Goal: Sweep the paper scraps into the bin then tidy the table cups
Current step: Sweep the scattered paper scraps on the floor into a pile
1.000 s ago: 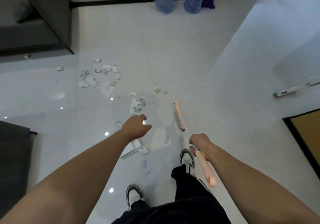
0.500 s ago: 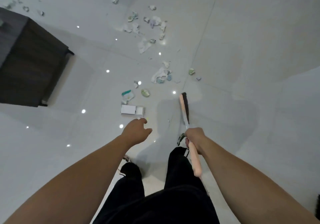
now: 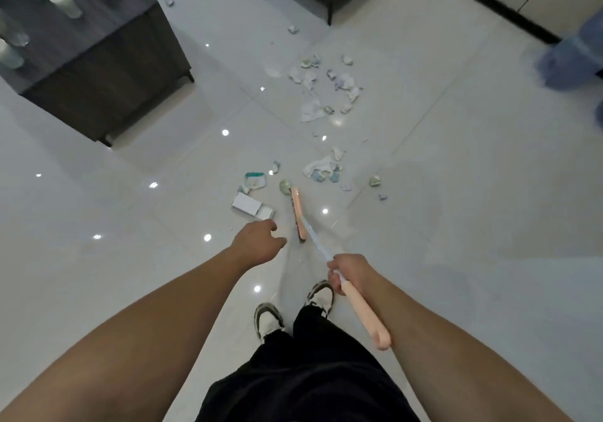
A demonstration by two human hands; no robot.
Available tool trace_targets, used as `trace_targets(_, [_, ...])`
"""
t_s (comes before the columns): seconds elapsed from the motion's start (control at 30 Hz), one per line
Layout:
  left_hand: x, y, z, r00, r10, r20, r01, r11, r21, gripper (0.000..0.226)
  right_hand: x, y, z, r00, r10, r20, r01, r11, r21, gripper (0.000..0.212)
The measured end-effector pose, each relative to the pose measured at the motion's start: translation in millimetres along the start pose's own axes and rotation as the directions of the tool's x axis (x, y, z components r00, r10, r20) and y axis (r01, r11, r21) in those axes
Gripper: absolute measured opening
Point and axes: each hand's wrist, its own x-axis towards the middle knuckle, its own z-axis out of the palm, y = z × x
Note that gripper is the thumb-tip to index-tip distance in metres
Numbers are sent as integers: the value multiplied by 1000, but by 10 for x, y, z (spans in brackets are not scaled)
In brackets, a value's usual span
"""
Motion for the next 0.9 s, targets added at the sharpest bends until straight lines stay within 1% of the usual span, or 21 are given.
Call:
trace_targets(0.07, [-5,132,4,999,37,-4,-37,999,-17,54,-80,-92,-171,995,-47,-89,48,999,17,19])
trace_targets(0.17, [38,379,-11,996,86,-14,-86,996,0,54,-170,-261,-535,979,-91,-184,96,995,18,11])
trace_targets(0.27, [132,617,-30,994,109,-21,-108,994,16,55,-175,-439,-932,961,-133,-242,146,989,36,6])
trace_targets(0.37, [287,869,-14,994,106,-39,-105,994,32,54,-73,-722,-1342,950,-161,-268,178,983,40,3])
trace_targets(0.47, [499,1095,25,997,63,-51,-61,998,34,54,210,-1092,-1683,937,-178,-299,196,980,32,19])
trace_targets(0.57, [674,1297,102,998,-33,-56,34,999,21,54,544,-1535,-1962,943,-165,-291,179,984,23,31])
trace_targets(0.7, [804,1525,269,990,-143,-15,143,990,14,54,905,-1986,-2160,952,-104,-289,104,994,-13,31])
trace_targets(0.77, [860,1606,313,985,-170,-22,170,985,-3,53,1051,-2169,-2082,962,-88,-259,80,996,-43,28])
trace_targets(0.9, [859,1622,303,969,-242,-59,237,969,-69,52,1233,-2365,-1589,985,-95,-146,77,989,-123,23])
